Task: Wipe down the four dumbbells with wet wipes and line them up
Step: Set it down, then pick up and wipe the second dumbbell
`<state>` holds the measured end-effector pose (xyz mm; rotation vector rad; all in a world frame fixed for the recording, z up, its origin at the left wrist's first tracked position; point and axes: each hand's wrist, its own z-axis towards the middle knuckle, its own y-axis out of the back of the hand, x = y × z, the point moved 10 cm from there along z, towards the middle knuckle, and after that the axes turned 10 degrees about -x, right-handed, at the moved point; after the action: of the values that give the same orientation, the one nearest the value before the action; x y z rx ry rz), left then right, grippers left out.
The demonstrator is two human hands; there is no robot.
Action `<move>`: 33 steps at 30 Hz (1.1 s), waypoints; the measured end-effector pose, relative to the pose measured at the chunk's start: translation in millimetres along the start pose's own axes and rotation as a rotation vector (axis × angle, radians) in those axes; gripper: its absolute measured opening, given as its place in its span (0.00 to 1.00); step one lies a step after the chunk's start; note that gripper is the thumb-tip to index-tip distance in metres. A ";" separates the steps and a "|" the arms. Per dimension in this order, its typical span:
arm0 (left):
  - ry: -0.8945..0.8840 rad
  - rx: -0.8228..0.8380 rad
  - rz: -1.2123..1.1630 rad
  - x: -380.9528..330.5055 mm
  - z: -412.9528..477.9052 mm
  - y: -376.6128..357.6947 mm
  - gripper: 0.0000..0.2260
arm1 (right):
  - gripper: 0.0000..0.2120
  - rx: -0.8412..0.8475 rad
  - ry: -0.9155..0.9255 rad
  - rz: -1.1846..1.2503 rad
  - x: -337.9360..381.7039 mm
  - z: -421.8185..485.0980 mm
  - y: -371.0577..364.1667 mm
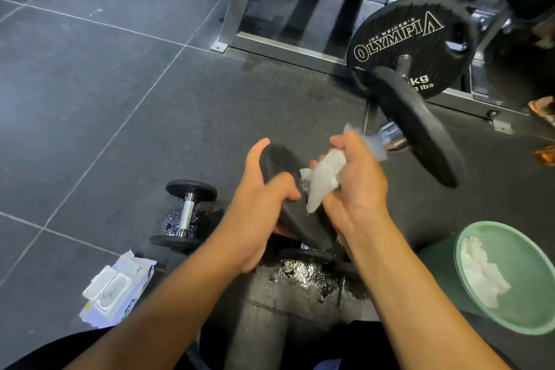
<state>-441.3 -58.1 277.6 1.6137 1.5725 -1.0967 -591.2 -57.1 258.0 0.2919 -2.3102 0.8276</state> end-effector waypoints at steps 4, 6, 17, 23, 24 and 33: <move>0.548 0.227 -0.133 31.2 -1.5 7.3 0.22 | 0.12 0.699 -0.267 -0.084 -12.6 -44.6 -52.5; 0.650 0.269 -0.105 43.4 -6.8 17.2 0.23 | 0.10 0.936 -0.427 -0.052 -23.2 -72.5 -62.1; 0.052 -0.115 0.180 13.4 -0.3 34.9 0.34 | 0.10 -0.115 -0.180 -0.089 -32.2 -4.5 9.1; 0.353 -0.134 -0.099 36.9 -1.2 40.1 0.28 | 0.11 -0.019 -0.267 -0.131 -33.0 -14.5 5.9; 0.396 -0.134 -0.145 42.1 -0.5 39.6 0.27 | 0.11 -0.020 -0.254 -0.168 -29.5 -15.3 6.2; 0.471 -0.261 -0.247 79.6 29.3 52.2 0.20 | 0.19 -0.086 -0.144 -0.235 -6.5 -21.9 7.7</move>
<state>-398.1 -51.4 188.0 1.5994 2.1680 -0.6099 -578.2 -37.3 262.8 0.5884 -2.3783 0.6055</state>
